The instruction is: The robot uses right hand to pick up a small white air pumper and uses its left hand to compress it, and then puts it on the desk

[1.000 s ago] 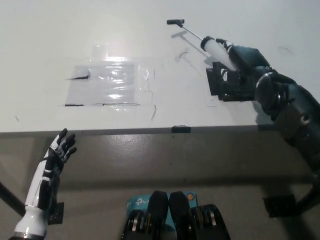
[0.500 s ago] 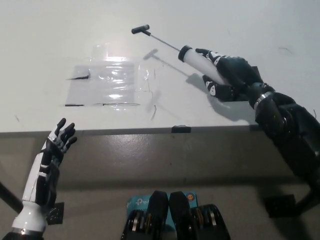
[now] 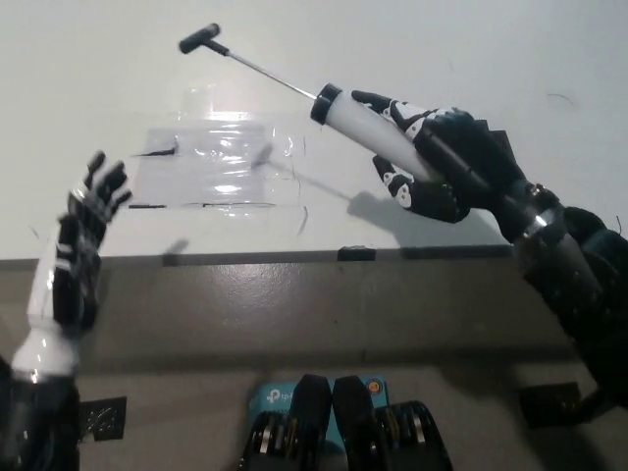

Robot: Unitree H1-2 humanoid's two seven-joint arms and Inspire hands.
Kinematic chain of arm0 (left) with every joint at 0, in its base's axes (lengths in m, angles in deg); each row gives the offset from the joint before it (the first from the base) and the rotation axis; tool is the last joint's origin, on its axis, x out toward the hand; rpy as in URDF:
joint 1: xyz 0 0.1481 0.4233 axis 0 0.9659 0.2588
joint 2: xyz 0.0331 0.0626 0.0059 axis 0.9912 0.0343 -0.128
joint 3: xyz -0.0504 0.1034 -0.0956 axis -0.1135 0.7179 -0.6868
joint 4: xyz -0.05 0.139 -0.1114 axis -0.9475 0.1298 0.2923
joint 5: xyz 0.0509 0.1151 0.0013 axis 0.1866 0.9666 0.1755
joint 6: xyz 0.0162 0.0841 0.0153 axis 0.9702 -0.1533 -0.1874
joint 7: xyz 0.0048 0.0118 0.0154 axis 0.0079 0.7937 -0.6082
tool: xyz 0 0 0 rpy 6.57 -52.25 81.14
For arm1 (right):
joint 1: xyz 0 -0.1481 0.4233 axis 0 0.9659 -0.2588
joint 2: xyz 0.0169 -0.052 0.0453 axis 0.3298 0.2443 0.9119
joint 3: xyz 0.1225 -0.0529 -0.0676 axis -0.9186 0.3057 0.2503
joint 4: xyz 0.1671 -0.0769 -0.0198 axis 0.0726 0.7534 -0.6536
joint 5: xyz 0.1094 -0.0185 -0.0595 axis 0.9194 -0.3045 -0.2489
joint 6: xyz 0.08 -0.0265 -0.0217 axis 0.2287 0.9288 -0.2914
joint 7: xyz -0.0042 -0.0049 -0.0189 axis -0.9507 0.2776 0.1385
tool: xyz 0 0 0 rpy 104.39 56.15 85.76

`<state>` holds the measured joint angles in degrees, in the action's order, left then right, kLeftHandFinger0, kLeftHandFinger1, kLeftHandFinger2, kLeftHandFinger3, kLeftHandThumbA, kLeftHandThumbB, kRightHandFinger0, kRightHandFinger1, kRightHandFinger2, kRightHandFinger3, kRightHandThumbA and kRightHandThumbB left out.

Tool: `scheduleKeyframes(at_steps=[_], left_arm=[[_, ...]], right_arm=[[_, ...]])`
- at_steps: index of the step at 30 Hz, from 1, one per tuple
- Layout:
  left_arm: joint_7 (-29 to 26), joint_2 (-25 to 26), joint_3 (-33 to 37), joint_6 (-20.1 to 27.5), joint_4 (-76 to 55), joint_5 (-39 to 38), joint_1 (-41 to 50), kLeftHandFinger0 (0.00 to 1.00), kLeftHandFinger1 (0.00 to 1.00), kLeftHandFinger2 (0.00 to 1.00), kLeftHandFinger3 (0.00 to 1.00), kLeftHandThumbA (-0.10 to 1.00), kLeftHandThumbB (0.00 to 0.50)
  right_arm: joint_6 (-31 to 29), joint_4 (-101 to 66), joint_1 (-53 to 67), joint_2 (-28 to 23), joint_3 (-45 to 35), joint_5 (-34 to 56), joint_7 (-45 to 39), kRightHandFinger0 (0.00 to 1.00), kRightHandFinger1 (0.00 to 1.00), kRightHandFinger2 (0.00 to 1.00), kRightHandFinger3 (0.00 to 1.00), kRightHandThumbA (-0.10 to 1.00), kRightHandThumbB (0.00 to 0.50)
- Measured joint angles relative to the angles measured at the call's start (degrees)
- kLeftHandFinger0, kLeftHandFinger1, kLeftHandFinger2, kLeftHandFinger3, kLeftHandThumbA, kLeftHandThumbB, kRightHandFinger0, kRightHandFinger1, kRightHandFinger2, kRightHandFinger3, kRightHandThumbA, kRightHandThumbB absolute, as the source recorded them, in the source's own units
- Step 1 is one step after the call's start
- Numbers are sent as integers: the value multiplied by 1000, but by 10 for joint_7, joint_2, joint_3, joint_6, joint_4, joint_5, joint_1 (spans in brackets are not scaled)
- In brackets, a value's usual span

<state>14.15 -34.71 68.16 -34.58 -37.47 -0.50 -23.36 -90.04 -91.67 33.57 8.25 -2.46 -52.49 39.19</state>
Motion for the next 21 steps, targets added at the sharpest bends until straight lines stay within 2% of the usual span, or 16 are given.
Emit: scheduleKeyframes(at_steps=[4, 6, 14, 17, 21], left_arm=[[-5, 0, -19, -12, 22, -13, -46, 1000, 1000, 1000, 1000, 1000, 198], [-6, 0, -25, -17, 31, -17, -64, 1000, 1000, 1000, 1000, 1000, 199], [-5, 0, -41, -35, 45, -37, -89, 1000, 1000, 1000, 1000, 1000, 242], [-5, 1, -40, -47, 43, -43, -89, 1000, 1000, 1000, 1000, 1000, 254], [-4, 4, -37, -58, 36, -50, -89, 1000, 1000, 1000, 1000, 1000, 265]], right_arm=[[7, -62, 17, -3, -5, 12, -23, 0, 435, 790, 809, -100, 176], [13, -89, 21, -3, -5, 14, -35, 0, 426, 788, 802, -100, 165], [34, -139, 39, -3, -5, 25, -74, 0, 385, 760, 781, -100, 183], [36, -151, 56, -3, -6, 24, -82, 0, 372, 747, 761, -100, 158], [35, -157, 78, -3, -5, 23, -91, 0, 358, 743, 739, -100, 177]])
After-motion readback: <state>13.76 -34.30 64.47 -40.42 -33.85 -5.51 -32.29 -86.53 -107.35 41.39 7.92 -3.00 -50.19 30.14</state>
